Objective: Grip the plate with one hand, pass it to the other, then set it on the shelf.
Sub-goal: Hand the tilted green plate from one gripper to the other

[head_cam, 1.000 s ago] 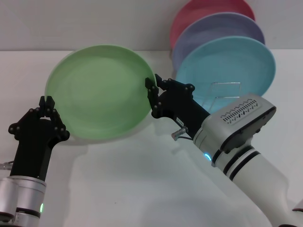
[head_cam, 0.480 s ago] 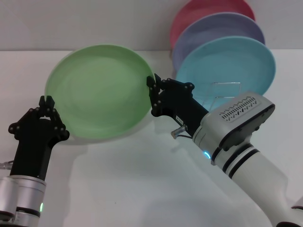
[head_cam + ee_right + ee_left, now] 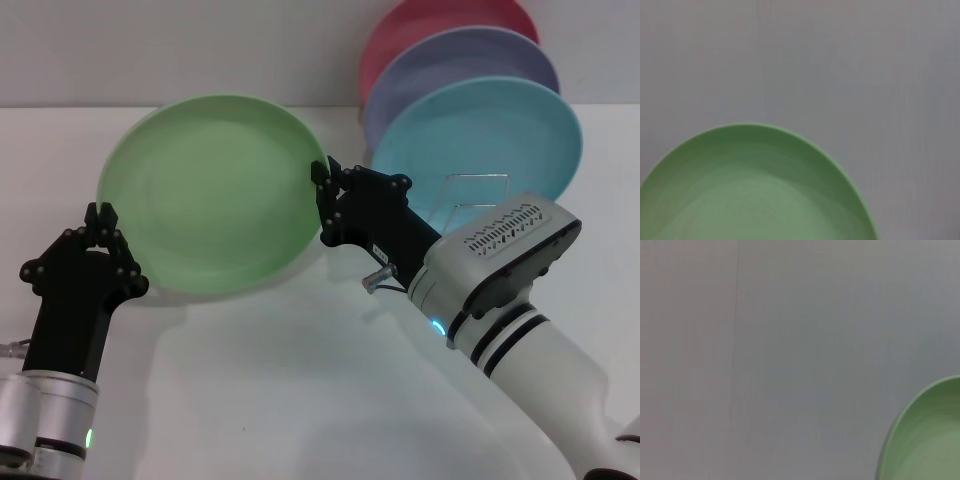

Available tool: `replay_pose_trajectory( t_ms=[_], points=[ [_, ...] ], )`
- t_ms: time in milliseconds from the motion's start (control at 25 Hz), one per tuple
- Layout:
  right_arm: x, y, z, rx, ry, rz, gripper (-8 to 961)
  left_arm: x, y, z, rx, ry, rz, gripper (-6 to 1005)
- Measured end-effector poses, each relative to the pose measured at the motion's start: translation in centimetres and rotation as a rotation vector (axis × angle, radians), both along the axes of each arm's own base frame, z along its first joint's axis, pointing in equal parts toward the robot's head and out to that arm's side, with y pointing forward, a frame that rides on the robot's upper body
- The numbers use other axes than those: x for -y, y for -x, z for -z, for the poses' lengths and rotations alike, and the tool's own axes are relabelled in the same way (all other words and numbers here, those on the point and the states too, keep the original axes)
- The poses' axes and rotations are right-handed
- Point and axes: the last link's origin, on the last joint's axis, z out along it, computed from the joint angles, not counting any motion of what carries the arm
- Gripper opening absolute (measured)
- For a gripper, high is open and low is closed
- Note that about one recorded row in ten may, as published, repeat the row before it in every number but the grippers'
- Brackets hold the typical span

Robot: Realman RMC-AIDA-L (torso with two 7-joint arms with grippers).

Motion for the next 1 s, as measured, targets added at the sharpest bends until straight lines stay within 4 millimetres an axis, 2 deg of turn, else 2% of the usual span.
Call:
replay_pose_trajectory(
  t_ms=[1000],
  points=[
    [-0.21,-0.21,-0.08,0.001,-0.003,0.016,25,-0.11,-0.10,0.31,-0.004,0.024,0.016,122]
  ],
)
